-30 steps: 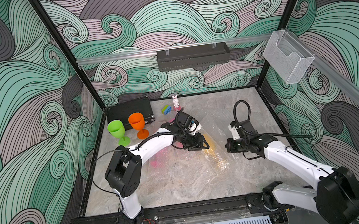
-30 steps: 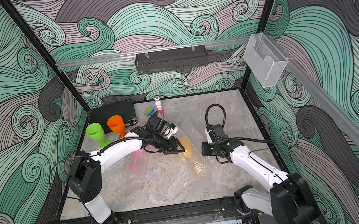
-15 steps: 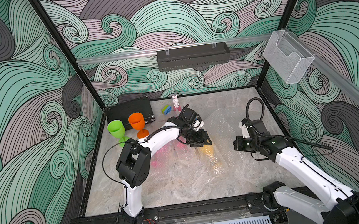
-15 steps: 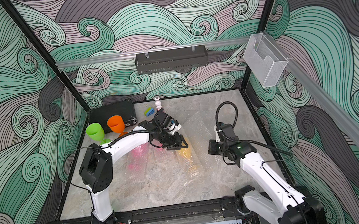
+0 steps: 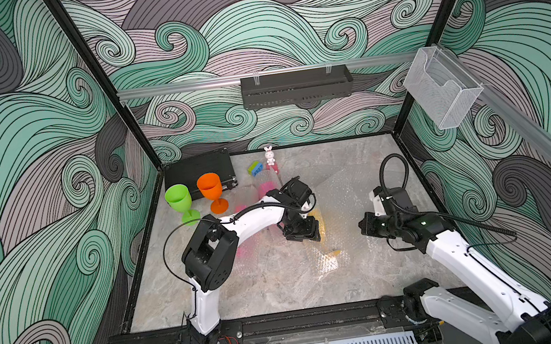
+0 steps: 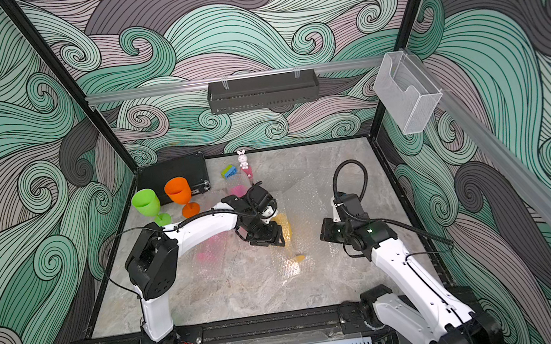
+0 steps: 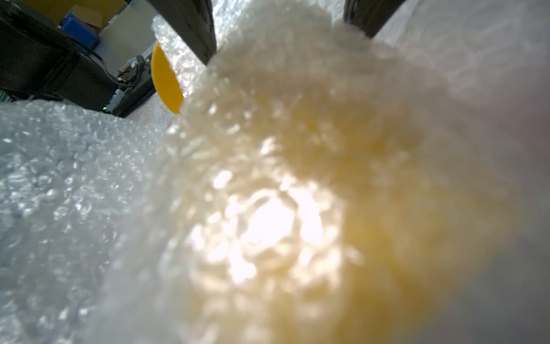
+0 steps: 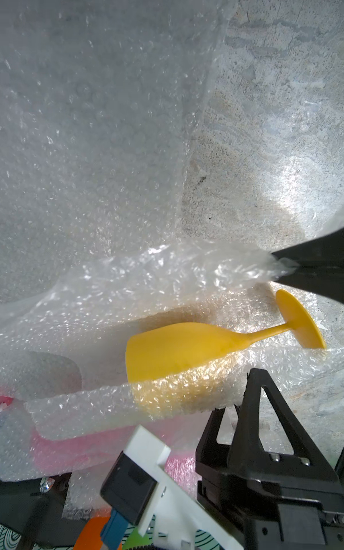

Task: Unpack wine glasses from bubble wrap
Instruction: Unwrap the bubble wrap.

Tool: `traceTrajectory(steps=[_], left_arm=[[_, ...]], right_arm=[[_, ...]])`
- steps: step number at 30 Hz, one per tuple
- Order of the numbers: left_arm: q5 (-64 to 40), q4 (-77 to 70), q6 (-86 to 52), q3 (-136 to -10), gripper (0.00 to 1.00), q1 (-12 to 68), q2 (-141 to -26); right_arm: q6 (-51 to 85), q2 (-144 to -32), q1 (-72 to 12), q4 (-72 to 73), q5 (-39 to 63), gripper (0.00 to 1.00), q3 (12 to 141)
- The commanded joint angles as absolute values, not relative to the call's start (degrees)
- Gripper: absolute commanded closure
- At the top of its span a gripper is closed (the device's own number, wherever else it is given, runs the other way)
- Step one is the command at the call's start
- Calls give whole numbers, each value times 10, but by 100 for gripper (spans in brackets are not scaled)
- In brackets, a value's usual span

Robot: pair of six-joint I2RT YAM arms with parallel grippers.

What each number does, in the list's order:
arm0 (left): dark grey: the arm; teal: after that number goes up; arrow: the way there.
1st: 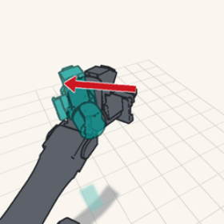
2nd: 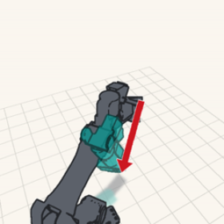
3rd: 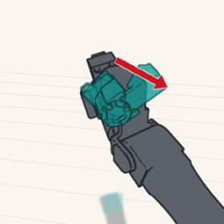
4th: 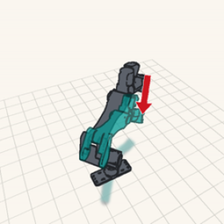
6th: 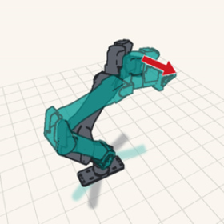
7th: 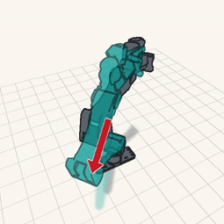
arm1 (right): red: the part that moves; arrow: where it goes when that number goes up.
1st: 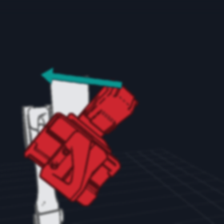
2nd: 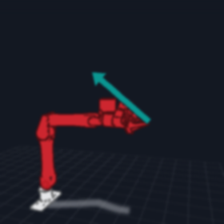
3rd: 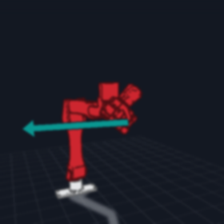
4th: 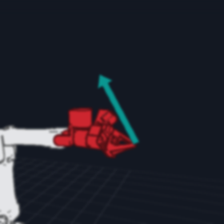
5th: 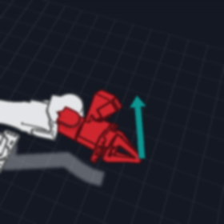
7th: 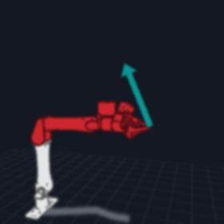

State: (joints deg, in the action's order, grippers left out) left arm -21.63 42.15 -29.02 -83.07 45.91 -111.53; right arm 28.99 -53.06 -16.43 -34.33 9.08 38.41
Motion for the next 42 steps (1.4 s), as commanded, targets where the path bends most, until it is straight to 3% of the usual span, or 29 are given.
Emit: traceTrajectory(steps=[1,8,11,13,18,30,42], left_arm=[[-205,418,-290,-831,45,458,-1100],[-217,385,-289,-802,69,448,-1060],[-228,375,-288,-783,69,440,-1051],[-233,372,-292,-770,69,434,-1047],[-241,360,-304,-740,65,421,-1034],[-239,378,-315,-703,62,393,-970],[-285,403,-325,-714,54,359,-892]], right_arm=[[301,-527,-160,-352,79,100,380],[318,-519,-137,-384,29,100,373],[315,-527,-122,-394,34,98,369],[315,-530,-119,-395,39,75,368],[312,-520,-118,-398,47,59,374],[273,-525,-136,-437,56,57,450],[305,-651,-251,-299,154,49,438]])
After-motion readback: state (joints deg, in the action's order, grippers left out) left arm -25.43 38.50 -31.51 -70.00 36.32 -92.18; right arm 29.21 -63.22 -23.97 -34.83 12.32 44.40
